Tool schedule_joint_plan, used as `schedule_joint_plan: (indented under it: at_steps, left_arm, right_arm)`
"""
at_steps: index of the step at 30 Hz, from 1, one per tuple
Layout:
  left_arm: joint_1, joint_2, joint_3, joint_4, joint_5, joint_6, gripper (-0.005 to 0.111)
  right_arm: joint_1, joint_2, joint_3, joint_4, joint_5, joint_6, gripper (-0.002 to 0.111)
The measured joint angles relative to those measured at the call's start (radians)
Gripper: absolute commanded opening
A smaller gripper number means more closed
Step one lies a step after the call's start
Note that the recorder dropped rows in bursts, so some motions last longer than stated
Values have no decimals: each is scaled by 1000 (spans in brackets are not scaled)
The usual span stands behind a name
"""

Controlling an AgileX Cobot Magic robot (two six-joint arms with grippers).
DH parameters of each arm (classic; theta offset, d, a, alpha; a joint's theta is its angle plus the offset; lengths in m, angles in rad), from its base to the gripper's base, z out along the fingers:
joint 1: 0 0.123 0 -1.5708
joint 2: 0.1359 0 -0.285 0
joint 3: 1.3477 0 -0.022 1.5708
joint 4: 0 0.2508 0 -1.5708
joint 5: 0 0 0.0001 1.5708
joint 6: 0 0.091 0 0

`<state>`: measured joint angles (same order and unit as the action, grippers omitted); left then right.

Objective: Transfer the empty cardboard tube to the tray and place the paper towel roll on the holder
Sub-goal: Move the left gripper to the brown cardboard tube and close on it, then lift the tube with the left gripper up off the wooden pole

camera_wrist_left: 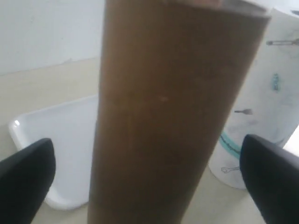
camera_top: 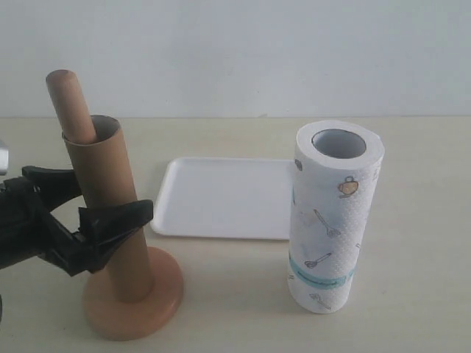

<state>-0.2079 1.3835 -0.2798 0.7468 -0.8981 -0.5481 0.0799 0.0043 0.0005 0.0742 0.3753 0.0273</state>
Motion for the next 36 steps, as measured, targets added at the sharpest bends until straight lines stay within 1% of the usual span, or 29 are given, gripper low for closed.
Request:
schedule_joint_plan:
  at_steps: [5, 7, 8, 11, 14, 19, 21, 25, 28, 32, 36]
  left_arm:
    - [0, 80, 0, 9, 0, 16, 100]
    - [0, 90, 0, 9, -13, 20, 96]
    - [0, 93, 0, 7, -21, 27, 93]
    - [0, 94, 0, -2, -23, 41, 77]
    - [0, 94, 0, -20, -23, 44, 56]
    - [0, 94, 0, -29, -35, 48, 14]
    - [0, 94, 0, -28, -40, 51, 4]
    - [0, 78, 0, -44, -51, 51, 4]
    - [0, 27, 0, -61, -52, 28, 4]
    - [0, -85, -29, -52, -50, -30, 4]
    - [0, -239, -111, 6, -31, -150, 4]
  right_arm:
    - [0, 0, 0, 0, 0, 0, 0]
    - [0, 0, 0, 0, 0, 0, 0]
    - [0, 0, 0, 0, 0, 0, 0]
    - [0, 0, 0, 0, 0, 0, 0]
    - [0, 0, 0, 0, 0, 0, 0]
    - [0, 0, 0, 0, 0, 0, 0]
    - [0, 0, 0, 0, 0, 0, 0]
    - [0, 0, 0, 0, 0, 0, 0]
    - [0, 0, 0, 0, 0, 0, 0]
    - [0, 0, 0, 0, 0, 0, 0]
    - [0, 0, 0, 0, 0, 0, 0]
